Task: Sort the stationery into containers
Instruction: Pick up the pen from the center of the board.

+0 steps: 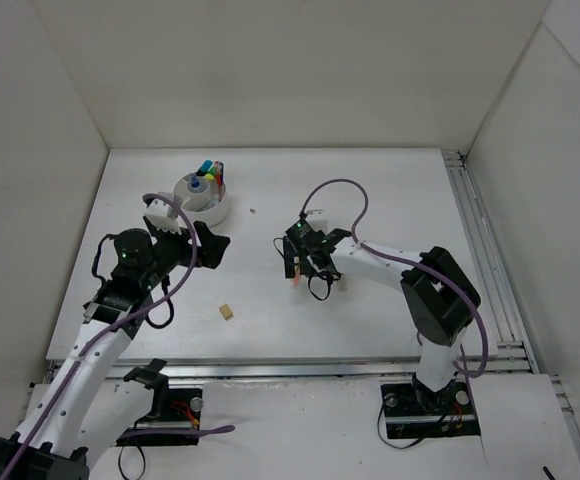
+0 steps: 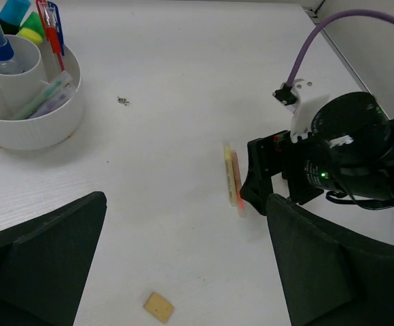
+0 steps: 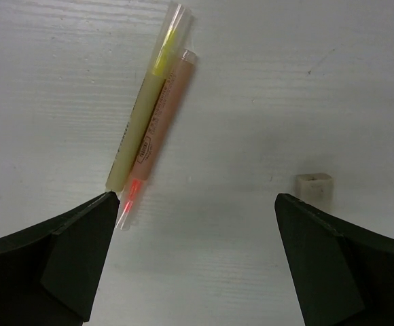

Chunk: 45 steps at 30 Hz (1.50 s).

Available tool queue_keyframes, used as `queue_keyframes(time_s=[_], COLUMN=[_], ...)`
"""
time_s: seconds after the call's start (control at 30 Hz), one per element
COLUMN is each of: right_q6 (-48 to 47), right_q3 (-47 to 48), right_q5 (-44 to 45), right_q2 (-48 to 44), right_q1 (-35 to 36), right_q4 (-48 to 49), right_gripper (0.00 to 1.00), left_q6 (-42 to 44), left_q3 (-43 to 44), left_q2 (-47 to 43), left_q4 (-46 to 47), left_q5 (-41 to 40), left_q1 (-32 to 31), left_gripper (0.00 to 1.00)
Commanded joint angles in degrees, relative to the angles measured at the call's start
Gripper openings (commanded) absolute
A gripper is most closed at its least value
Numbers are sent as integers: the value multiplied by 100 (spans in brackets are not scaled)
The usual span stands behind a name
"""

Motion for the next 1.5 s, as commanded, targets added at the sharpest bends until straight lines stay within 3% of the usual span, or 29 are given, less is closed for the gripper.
queue_keyframes(time_s=[0.0,0.27,0.57,0.73,0.9,1.1,1.3,1.47], right_q6=[179,179,250,170,100,39,-558,-840], right_q3=[386,606,-26,-202,-220,-483,-580,-291], right_q5=[316,342,316,193,88,-132,-1123,-3009], right_q2=[184,616,283,89,36,-245,-965,-1493], right_q1=[-5,31,39,127,285,382,373,75], right_q4=[125,117,117,116,117,108,38,-857], right_gripper=[98,98,90,71,42,15,0,0], left_q6=[-176,-53,131,140,158,228,1307,2563], left_q3=[86,-195,-160,-186,-107,-116,-248,-467], left_q2=[-101,-444,-392,-234,100,154,250,320], left_q4=[62,167,79,150,132,141,299,510], left_q5=[-393,-938,-1184,-1237,-1255,-1203,-246,2], left_q1=[-180,-629,-805,-805,-805,-805,-1243,-1937], left_gripper=[100,100,100,100,100,100,100,100])
